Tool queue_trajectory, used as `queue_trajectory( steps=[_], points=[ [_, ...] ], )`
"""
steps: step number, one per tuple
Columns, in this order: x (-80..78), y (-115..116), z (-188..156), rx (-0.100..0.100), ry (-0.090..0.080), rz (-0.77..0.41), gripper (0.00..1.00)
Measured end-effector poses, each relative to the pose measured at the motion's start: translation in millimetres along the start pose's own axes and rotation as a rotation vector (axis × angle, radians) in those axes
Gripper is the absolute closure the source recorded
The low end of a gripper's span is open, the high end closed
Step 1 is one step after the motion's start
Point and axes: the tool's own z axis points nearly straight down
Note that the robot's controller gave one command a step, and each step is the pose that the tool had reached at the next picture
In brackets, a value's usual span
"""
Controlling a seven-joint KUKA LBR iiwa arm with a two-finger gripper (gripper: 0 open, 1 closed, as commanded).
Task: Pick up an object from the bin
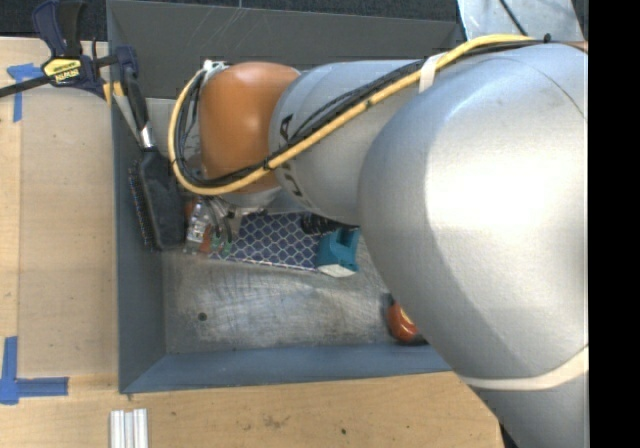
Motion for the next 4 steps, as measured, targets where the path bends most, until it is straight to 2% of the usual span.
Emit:
queue_trajectory(
  steps=[1,2,3,4],
  points=[
    [0.0,-0.1,0.0,0.000,0.000,0.001,1.00],
    [11.9,-53.4,1.6,-0.017,-0.009,-0.046,1.00],
    [9.3,-90.6,2.6,-0.016,-0.007,-0.132,1.00],
    [12.4,-67.7,-17.0,0.005,0.008,-0.120,1.00]
  ],
)
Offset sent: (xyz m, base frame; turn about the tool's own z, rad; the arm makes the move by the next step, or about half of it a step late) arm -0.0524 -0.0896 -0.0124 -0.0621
